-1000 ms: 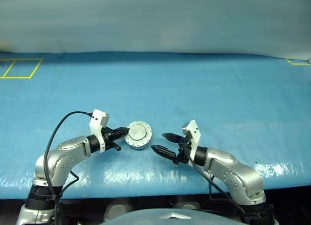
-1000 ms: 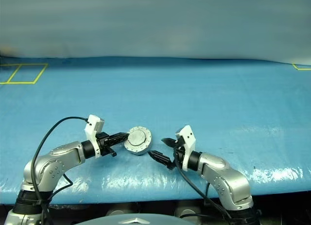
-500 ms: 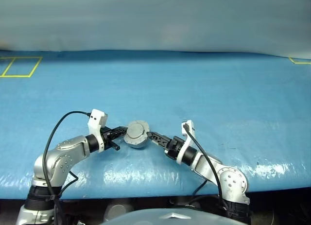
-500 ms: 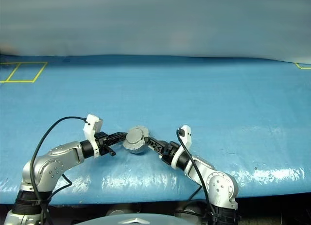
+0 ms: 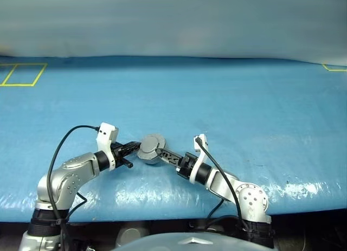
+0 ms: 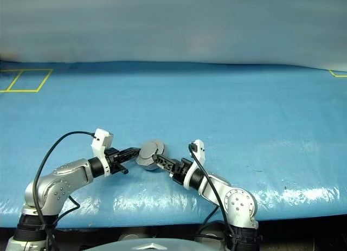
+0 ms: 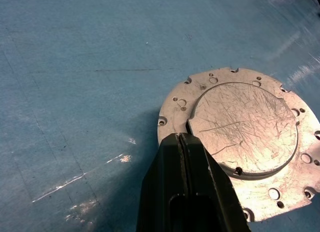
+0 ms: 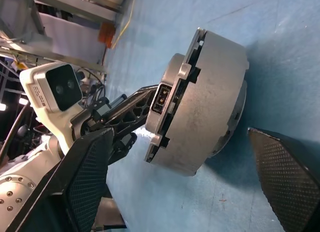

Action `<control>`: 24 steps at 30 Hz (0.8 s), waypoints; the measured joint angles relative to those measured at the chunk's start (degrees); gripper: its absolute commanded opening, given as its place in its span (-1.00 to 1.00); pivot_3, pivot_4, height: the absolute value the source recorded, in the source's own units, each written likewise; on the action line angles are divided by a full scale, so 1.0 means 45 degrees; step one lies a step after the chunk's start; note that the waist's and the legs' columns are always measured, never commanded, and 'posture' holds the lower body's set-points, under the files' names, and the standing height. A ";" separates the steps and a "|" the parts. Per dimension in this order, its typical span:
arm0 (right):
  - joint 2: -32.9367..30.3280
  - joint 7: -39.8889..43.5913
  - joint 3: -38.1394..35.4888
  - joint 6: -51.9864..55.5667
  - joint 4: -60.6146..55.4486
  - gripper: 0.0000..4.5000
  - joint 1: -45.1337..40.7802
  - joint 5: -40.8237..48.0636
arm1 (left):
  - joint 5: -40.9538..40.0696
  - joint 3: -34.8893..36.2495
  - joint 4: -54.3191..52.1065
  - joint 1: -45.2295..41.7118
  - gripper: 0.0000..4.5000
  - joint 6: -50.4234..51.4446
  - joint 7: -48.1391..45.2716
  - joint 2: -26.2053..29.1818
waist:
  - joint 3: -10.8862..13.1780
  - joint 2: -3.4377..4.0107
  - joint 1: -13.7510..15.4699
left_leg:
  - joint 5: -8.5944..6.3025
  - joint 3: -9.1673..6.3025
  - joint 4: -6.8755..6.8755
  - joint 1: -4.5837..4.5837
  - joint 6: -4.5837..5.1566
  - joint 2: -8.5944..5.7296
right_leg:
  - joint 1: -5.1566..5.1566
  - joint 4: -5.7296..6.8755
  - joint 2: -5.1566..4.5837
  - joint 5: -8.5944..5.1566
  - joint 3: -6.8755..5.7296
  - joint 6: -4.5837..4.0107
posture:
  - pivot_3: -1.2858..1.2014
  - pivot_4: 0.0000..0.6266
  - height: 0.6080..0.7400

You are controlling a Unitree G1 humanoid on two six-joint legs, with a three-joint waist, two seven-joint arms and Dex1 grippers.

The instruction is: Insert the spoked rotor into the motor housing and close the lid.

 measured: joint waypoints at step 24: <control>-0.0096 0.0080 0.0493 -0.1279 0.0247 -0.49 0.0111 -0.0680 | 0.0248 0.0060 -0.0069 0.0119 -1.00 -0.0309 0.0007 -0.0257 | -0.0009 0.0016 0.0006 | 0.0003 -0.0005 0.0013 0.0005 0.0003 0.0003 | 0.0010 0.0006 0.0002 0.0001 -0.0008 0.0002 | 0.03 -0.52 1.00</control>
